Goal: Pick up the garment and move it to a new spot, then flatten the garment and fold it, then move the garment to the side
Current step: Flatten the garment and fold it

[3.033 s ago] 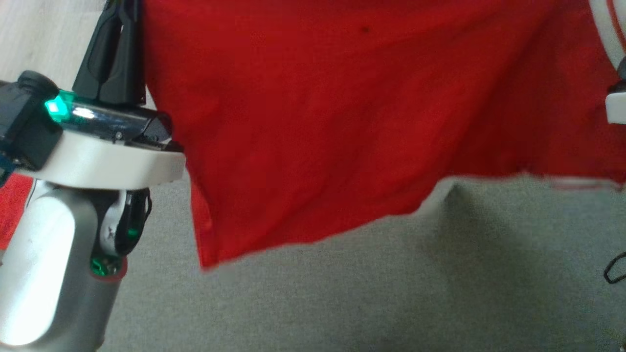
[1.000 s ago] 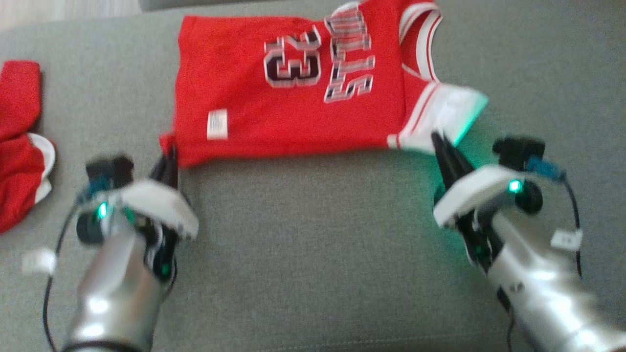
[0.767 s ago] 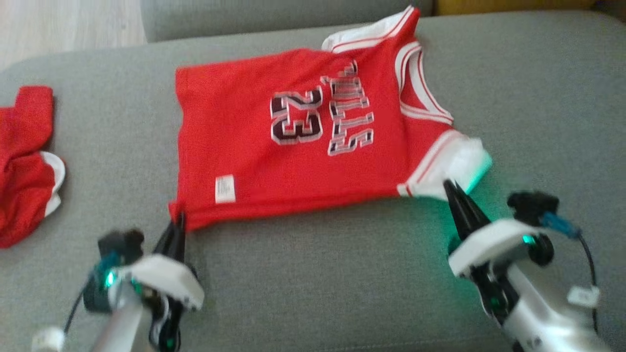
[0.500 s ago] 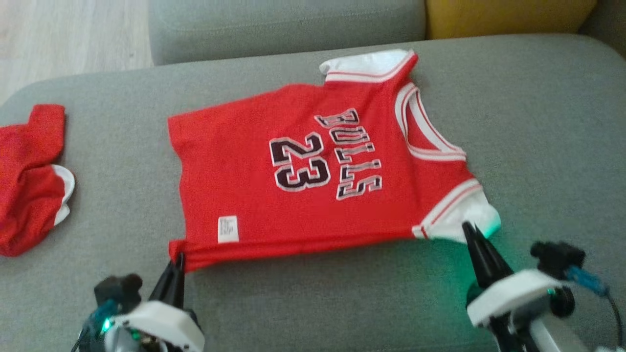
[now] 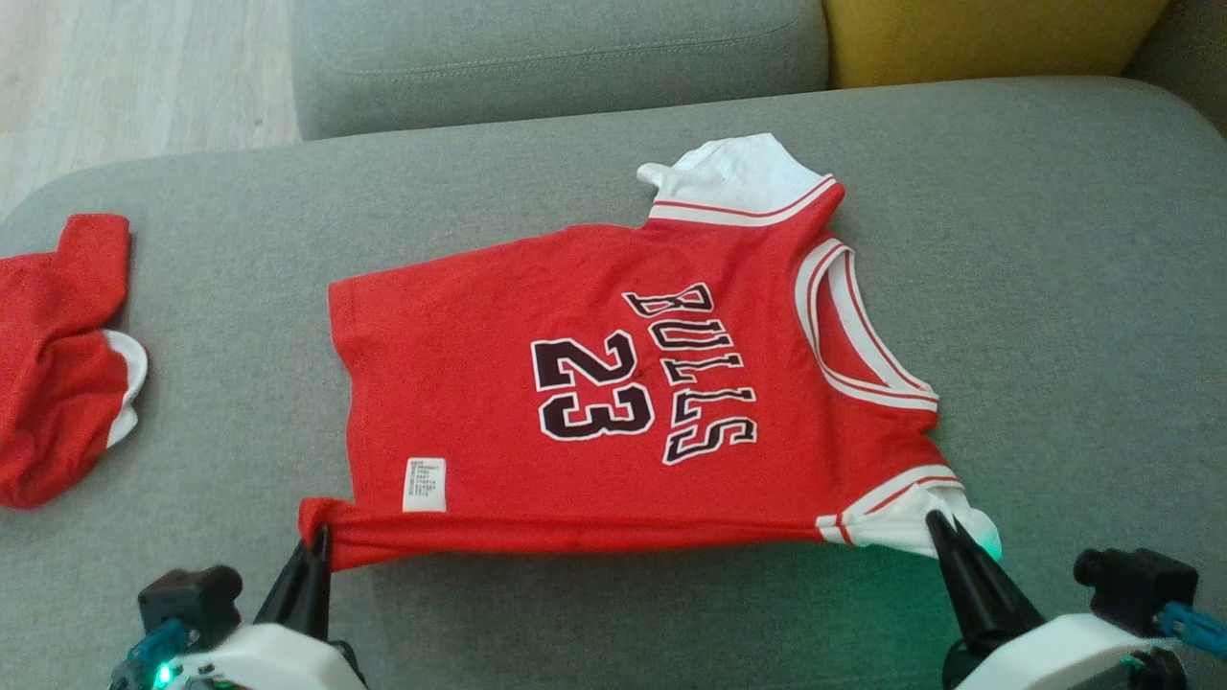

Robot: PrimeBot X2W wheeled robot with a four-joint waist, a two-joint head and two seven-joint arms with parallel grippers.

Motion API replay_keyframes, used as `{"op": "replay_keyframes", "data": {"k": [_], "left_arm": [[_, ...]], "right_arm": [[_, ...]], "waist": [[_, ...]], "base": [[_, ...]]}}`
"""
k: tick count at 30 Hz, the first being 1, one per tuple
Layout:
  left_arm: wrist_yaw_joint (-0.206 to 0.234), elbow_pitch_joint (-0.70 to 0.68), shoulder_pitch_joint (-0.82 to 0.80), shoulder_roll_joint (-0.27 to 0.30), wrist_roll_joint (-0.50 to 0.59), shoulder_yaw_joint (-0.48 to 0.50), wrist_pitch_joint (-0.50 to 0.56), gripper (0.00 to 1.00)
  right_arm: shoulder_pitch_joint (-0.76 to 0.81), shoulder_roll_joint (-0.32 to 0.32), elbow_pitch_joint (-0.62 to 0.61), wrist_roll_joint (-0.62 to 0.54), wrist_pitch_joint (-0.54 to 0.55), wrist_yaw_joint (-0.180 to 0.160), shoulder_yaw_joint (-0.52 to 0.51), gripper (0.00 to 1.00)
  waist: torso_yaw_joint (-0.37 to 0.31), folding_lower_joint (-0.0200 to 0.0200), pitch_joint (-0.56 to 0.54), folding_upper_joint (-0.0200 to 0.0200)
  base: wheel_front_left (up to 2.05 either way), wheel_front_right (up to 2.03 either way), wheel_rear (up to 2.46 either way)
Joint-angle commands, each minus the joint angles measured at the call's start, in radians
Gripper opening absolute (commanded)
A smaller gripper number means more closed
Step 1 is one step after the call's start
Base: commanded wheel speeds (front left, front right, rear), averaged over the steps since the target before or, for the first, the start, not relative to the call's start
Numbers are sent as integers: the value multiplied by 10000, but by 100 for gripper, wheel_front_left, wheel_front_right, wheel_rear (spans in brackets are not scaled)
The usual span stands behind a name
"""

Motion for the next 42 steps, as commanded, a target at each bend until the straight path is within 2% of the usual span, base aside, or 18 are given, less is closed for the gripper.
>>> {"op": "replay_keyframes", "data": {"k": [1, 8, 13, 17, 26, 32, 33, 34, 35, 36, 42], "left_arm": [[140, -358, -313, 243, 71, 465, 30, 0], [-15, -300, -788, 370, -88, 262, 759, 0], [-197, -113, -1499, 532, -368, 315, 1338, 0], [-315, 33, -1888, 589, -562, 402, 1486, 0], [-544, 676, -2703, 483, -861, 333, 1637, 0], [-805, 1228, -3299, 302, -962, 168, 1438, 0], [-839, 1338, -3381, 271, -964, 134, 1403, 16], [-869, 1445, -3456, 244, -964, 106, 1358, 45], [-891, 1544, -3512, 215, -962, 81, 1306, 99], [-917, 1633, -3545, 181, -973, 58, 1256, 100], [-737, 1666, -3370, -44, -747, 120, 175, 100]], "right_arm": [[-276, -94, -450, -161, 19, 65, 54, 0], [-1269, -245, -528, -888, 283, 65, 494, 0], [-2803, -1069, 210, -983, 312, 65, 1242, 0], [-3659, -1471, 888, -815, 153, 65, 1707, 0], [-5559, -2421, 2974, -624, -1215, 65, 3081, 0], [-6614, -2713, 4289, -342, -2357, 65, 3898, 0], [-6745, -2721, 4520, -279, -2458, 65, 3994, 0], [-6862, -2710, 4702, -220, -2591, 65, 4089, 38], [-6959, -2704, 4866, -174, -2719, 65, 4174, 88], [-7036, -2695, 5020, -143, -2834, 65, 4243, 100], [-6975, -2462, 5199, -103, -3994, 65, 3977, 100]], "waist": [[21, 1, 28, -1], [120, 1, 402, -1], [208, 1, 897, -1], [282, 1, 1164, -1], [446, 1, 1738, -1], [521, 1, 1977, -1], [535, 1, 2003, -1], [551, 1, 2024, -1], [561, 1, 2039, -1], [565, 1, 2048, -1], [551, 1, 1889, -1]], "base": [[0, 0, 0], [0, 0, 0], [0, 0, 0], [0, 0, 0], [0, 0, 0], [0, 0, 0], [0, 0, 0], [0, 0, 0], [0, 0, 0], [0, 0, 0], [0, 0, 0]]}}
